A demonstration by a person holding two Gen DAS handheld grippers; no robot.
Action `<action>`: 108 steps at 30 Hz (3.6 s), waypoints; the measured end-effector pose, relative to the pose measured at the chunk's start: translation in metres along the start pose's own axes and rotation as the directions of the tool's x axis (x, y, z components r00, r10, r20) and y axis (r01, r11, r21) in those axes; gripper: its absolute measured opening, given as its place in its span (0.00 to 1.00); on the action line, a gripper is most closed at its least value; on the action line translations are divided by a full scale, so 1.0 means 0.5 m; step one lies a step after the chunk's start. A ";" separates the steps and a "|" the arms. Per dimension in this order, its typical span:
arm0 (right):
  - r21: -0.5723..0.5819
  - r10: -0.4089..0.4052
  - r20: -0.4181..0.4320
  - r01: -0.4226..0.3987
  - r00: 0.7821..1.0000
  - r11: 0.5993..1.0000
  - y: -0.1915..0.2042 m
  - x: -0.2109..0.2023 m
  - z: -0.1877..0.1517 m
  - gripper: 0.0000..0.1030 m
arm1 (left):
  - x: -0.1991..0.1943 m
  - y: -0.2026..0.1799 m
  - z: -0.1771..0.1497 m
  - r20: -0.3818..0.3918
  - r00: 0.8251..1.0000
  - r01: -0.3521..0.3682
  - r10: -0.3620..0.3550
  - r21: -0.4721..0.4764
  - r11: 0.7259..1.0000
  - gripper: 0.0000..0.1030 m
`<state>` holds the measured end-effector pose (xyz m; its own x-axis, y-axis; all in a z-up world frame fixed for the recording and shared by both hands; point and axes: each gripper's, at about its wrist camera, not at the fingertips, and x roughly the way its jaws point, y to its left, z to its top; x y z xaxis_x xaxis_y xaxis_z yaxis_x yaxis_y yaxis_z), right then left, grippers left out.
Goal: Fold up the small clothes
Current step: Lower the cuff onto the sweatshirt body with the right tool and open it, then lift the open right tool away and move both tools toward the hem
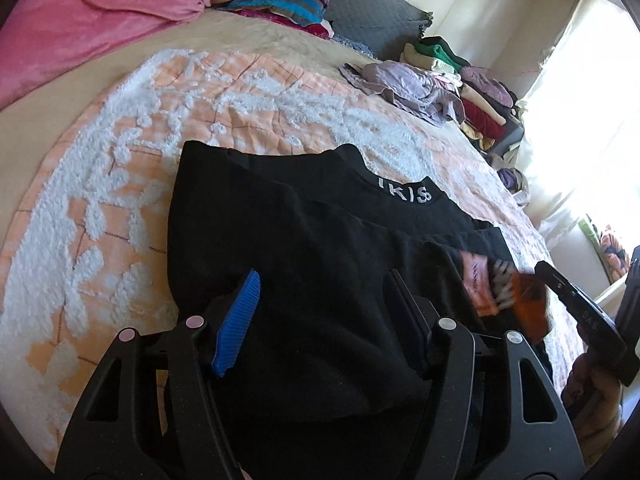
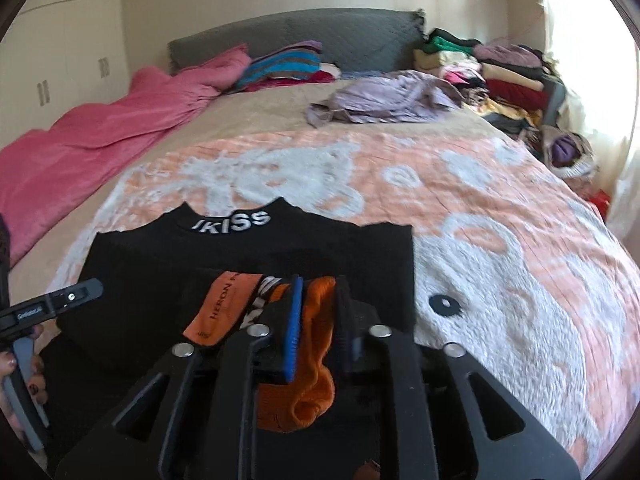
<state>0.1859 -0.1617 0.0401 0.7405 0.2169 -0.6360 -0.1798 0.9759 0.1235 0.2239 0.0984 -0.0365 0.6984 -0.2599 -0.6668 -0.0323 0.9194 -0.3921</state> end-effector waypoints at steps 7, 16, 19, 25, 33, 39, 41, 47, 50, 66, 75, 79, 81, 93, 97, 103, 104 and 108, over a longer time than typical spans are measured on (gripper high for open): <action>0.013 0.067 -0.037 -0.067 0.997 0.998 0.014 -0.016 -0.016 0.28 | -0.007 -0.006 -0.009 -0.008 1.000 0.018 -0.018 0.019 1.000 0.54; -0.062 0.146 -0.146 -0.157 0.978 0.986 0.111 0.007 -0.043 0.48 | 0.002 -0.005 -0.019 -0.043 0.999 0.006 -0.004 0.046 0.999 0.54; -0.082 0.151 -0.159 -0.166 0.976 0.983 0.123 0.009 -0.049 0.49 | 0.000 -0.003 -0.020 -0.046 0.999 0.013 -0.011 0.042 0.999 0.54; -0.096 0.041 -0.239 -0.065 0.970 0.993 0.102 0.038 -0.074 0.55 | 0.001 -0.002 -0.020 -0.050 0.999 0.014 -0.012 0.044 0.999 0.54; -0.037 0.071 -0.222 -0.081 0.973 0.996 0.069 0.041 -0.092 0.56 | -0.001 -0.004 -0.022 -0.048 0.999 0.019 -0.017 0.044 0.999 0.54; 0.004 0.092 -0.175 -0.092 0.980 0.996 0.058 0.016 -0.086 0.60 | -0.013 0.005 -0.021 -0.038 0.998 0.051 -0.050 0.019 0.999 0.54; 0.025 0.096 -0.164 -0.093 0.982 0.995 0.051 0.009 -0.084 0.64 | -0.016 0.001 -0.021 -0.036 0.998 0.045 -0.044 0.033 0.998 0.55; 0.054 0.093 -0.133 -0.086 0.987 0.995 0.041 -0.013 -0.084 0.78 | -0.023 -0.013 -0.025 -0.025 0.999 0.027 -0.025 0.080 0.996 0.60; 0.076 0.096 -0.121 -0.088 0.988 0.993 0.037 -0.023 -0.084 0.84 | -0.027 -0.014 -0.024 -0.019 0.999 0.028 -0.027 0.085 0.996 0.63; 0.116 0.092 -0.052 -0.086 0.994 0.990 0.023 -0.100 -0.062 0.92 | -0.070 -0.036 -0.029 0.065 0.997 0.019 -0.028 0.129 0.991 0.81; 0.123 0.087 -0.030 -0.082 0.996 0.989 0.010 -0.148 -0.052 0.94 | -0.087 -0.062 -0.040 0.092 0.994 0.044 -0.059 0.160 0.986 0.91; 0.110 0.074 -0.026 -0.070 0.997 0.991 0.010 -0.164 -0.052 0.94 | -0.092 -0.061 -0.046 0.090 0.994 0.048 -0.061 0.143 0.989 0.91; 0.109 0.071 -0.023 -0.068 0.997 0.992 0.010 -0.172 -0.052 0.94 | -0.101 -0.062 -0.050 0.091 0.994 0.052 -0.065 0.133 0.990 0.91; 0.100 0.088 -0.011 -0.087 0.996 0.991 0.003 -0.216 -0.059 0.94 | -0.158 -0.076 -0.070 0.098 0.994 0.033 -0.045 0.120 0.992 0.91; 0.090 0.088 0.002 -0.088 0.996 0.992 0.000 -0.236 -0.063 0.94 | -0.188 -0.091 -0.080 0.119 0.992 0.027 -0.042 0.132 0.991 0.91; 0.088 0.099 0.013 -0.100 0.995 0.991 -0.011 -0.265 -0.077 0.94 | -0.231 -0.106 -0.085 0.143 0.989 0.028 -0.048 0.135 0.990 0.91; 0.088 0.101 0.014 -0.102 0.995 0.991 -0.013 -0.268 -0.078 0.94 | -0.238 -0.107 -0.086 0.147 0.988 0.025 -0.045 0.135 0.991 0.91; 0.090 0.106 0.020 -0.107 0.994 0.990 -0.023 -0.283 -0.087 0.94 | -0.260 -0.109 -0.093 0.153 0.988 0.005 -0.026 0.133 0.991 0.91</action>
<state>0.0547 -0.2044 0.0956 0.7302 0.3193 -0.6040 -0.1992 0.9452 0.2589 0.1016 0.0687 0.0422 0.8002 -0.2352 -0.5517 0.0669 0.9491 -0.3077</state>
